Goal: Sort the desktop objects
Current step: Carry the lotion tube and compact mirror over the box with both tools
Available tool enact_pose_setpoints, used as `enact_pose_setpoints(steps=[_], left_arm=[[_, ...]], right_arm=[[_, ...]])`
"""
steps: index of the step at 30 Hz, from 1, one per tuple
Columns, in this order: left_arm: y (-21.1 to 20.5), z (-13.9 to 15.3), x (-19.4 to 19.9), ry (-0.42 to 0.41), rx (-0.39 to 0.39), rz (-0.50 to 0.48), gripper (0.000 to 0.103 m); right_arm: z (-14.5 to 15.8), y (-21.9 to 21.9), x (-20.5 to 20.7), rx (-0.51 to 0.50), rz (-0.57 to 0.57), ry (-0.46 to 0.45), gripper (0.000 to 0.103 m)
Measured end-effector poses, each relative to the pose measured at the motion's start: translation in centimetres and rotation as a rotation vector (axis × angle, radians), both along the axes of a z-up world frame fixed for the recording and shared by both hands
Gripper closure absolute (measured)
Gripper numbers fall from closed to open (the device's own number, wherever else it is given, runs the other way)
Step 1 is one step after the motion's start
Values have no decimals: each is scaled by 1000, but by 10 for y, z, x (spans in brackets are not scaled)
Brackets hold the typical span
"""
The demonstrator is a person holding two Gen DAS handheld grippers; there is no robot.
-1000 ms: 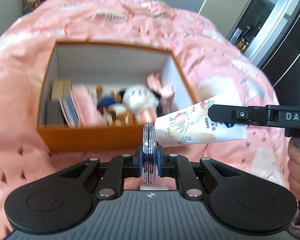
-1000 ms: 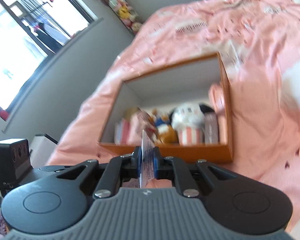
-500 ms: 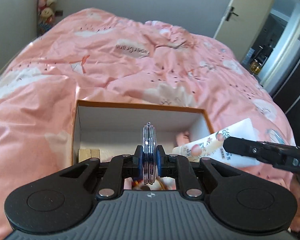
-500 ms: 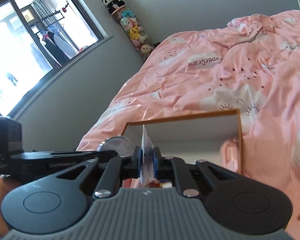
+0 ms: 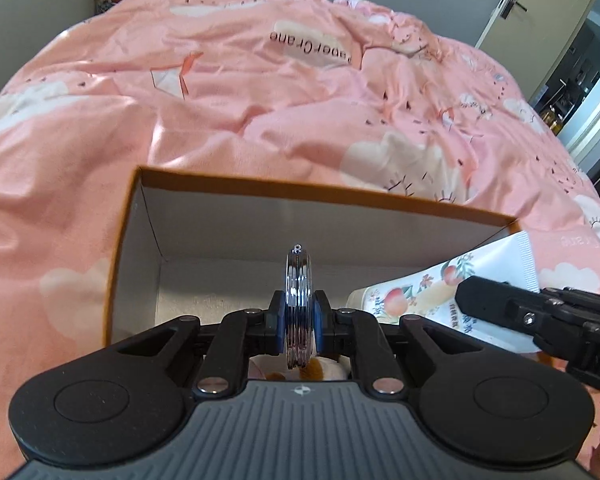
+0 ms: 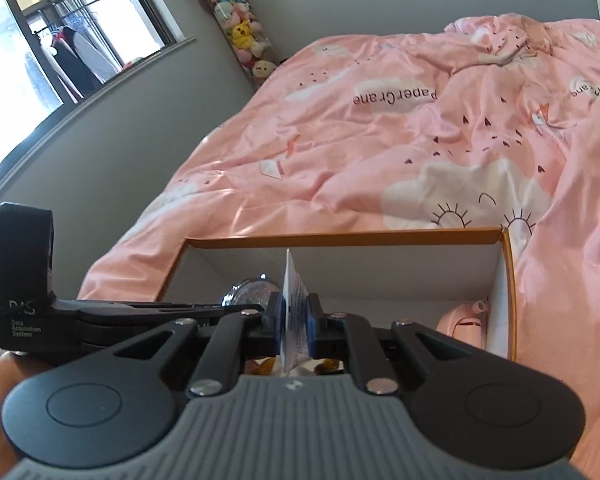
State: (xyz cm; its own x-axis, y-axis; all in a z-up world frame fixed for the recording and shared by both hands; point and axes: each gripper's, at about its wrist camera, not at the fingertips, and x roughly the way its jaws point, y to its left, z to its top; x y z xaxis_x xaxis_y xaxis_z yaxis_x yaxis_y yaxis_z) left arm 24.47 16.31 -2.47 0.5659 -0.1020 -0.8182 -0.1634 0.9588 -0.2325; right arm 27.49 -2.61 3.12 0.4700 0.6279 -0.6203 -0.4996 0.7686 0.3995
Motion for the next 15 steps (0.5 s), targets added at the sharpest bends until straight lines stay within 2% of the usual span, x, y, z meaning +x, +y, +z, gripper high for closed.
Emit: enact_pose_setpoints(steps=[8, 15], left_arm=[[9, -22, 9, 70, -30, -25, 88], [5, -16, 8, 70, 71, -50, 86]], right_arm=[[-11, 7, 15, -11, 0, 19, 91], [-18, 16, 19, -24, 15, 32, 91]])
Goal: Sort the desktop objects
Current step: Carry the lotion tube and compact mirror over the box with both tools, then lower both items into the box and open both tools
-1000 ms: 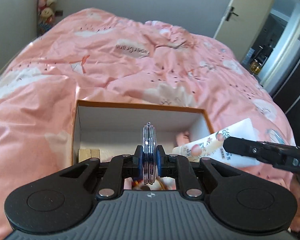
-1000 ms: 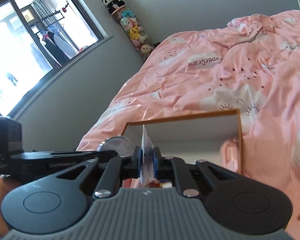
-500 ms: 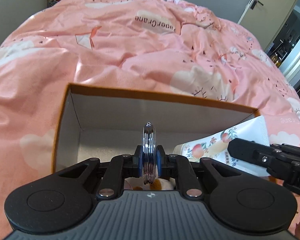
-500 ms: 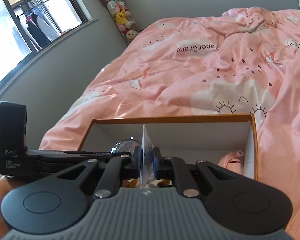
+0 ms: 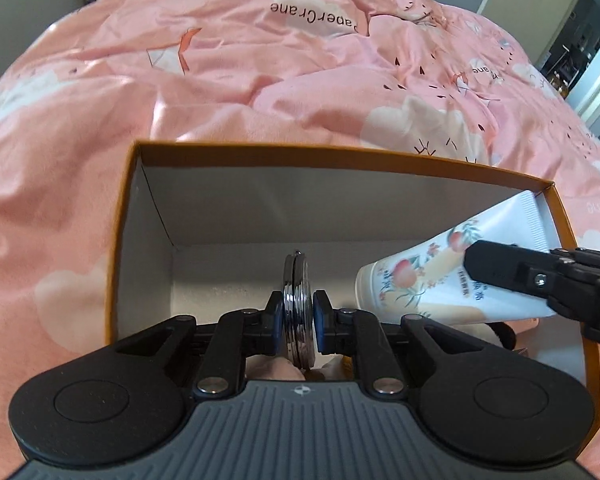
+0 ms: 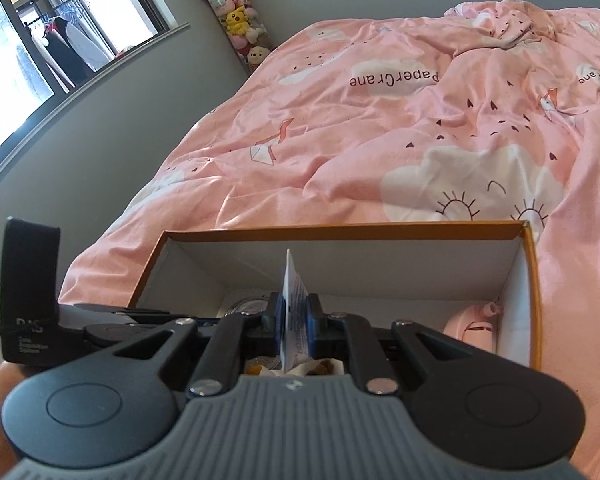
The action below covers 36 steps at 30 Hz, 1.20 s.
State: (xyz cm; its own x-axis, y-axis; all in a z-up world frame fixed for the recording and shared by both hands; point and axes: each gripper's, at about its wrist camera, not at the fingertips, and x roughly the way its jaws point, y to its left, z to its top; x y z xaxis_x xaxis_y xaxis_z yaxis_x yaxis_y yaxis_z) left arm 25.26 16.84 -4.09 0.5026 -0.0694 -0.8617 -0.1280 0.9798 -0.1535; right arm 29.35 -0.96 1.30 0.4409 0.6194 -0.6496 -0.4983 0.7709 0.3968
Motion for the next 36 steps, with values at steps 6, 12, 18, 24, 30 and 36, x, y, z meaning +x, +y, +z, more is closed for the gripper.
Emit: enact_pose_setpoints(steps=[6, 12, 18, 24, 30, 36], left_arm=[[3, 13, -1, -18, 42, -4, 83], [11, 30, -6, -62, 43, 13, 83], [22, 45, -17, -100, 61, 57, 83], [38, 60, -29, -143, 71, 114, 83], [54, 68, -42, -172, 37, 163, 83], [66, 64, -49, -168, 27, 183, 83]], right_arm=[[4, 6, 0, 7, 13, -9, 91], [11, 14, 1, 16, 28, -20, 91], [14, 26, 2, 42, 52, -12, 91], [12, 59, 1, 41, 102, -26, 91], [-1, 95, 4, 6, 127, -32, 91], [-13, 110, 2, -29, 135, -22, 91]])
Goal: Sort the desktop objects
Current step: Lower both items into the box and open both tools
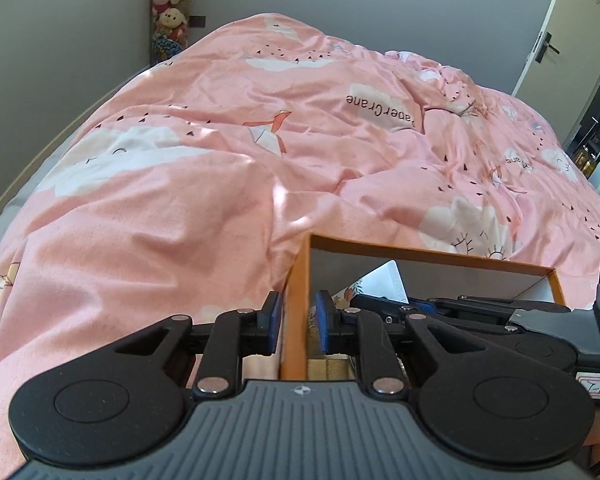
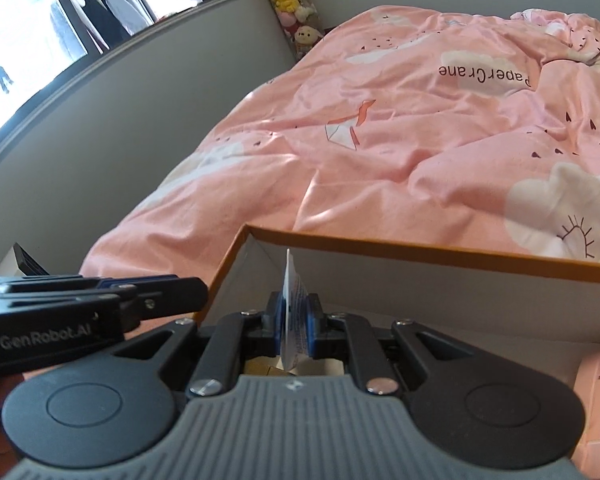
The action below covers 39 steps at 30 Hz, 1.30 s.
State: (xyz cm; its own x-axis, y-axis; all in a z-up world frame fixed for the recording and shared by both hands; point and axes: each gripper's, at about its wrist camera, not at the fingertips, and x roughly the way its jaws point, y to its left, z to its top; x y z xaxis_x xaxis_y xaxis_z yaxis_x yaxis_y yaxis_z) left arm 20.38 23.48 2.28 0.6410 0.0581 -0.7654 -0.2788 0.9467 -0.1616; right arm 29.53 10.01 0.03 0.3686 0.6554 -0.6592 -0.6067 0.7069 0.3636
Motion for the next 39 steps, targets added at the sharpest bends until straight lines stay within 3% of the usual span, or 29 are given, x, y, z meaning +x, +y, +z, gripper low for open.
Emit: enact_pose_setpoints(steps=[12, 20, 30, 32, 39], left_arm=[[6, -4, -6, -1, -9, 20, 83], [-2, -2, -13, 2, 3, -4, 83], [-41, 25, -34, -24, 94, -50, 83], [-52, 29, -39, -28, 110, -70, 83], [-88, 37, -55, -36, 130, -109, 79]], right_arm=[[-2, 10, -2, 27, 34, 58, 85], [12, 2, -11, 40, 64, 43, 85], [36, -35, -39, -48, 58, -35, 76], [41, -46, -45, -57, 52, -53, 67], [59, -84, -82, -78, 29, -226, 54]])
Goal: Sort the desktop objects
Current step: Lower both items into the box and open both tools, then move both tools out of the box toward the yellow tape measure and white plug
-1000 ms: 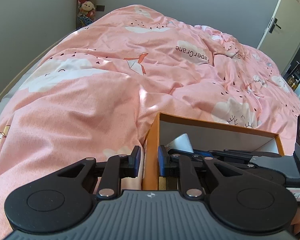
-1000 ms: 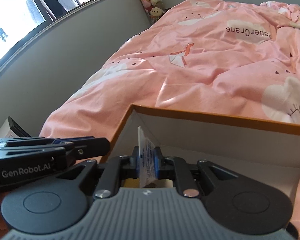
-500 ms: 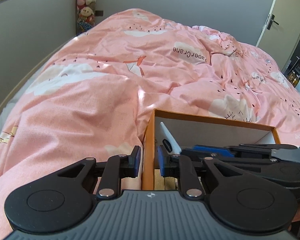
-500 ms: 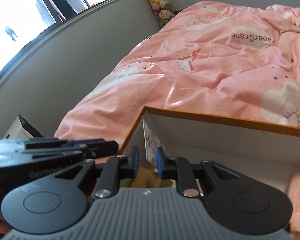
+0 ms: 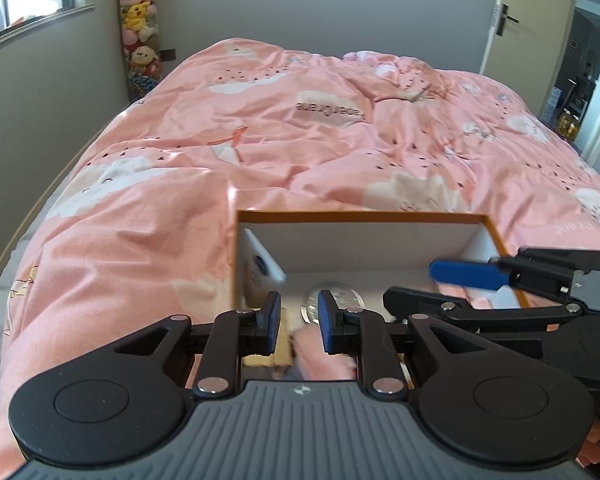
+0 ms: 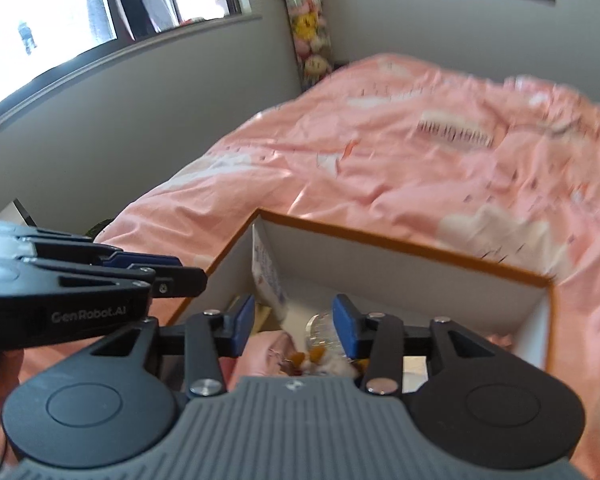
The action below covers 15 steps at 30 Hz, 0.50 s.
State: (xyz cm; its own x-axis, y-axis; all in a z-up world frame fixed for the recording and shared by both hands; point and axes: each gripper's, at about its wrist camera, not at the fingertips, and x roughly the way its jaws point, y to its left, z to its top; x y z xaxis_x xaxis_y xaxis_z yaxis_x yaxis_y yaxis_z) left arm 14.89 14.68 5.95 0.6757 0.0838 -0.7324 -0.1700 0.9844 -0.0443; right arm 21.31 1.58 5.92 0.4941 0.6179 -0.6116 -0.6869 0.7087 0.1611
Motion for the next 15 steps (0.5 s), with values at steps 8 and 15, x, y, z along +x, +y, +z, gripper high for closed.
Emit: enact_pose_setpoints(steps=[8, 15], left_arm=[[-38, 7, -26, -46, 28, -41, 76], [-70, -7, -45, 23, -5, -164, 76]], right_arm=[[15, -60, -38, 90, -59, -122, 29], [6, -102, -63, 85, -54, -48, 30]])
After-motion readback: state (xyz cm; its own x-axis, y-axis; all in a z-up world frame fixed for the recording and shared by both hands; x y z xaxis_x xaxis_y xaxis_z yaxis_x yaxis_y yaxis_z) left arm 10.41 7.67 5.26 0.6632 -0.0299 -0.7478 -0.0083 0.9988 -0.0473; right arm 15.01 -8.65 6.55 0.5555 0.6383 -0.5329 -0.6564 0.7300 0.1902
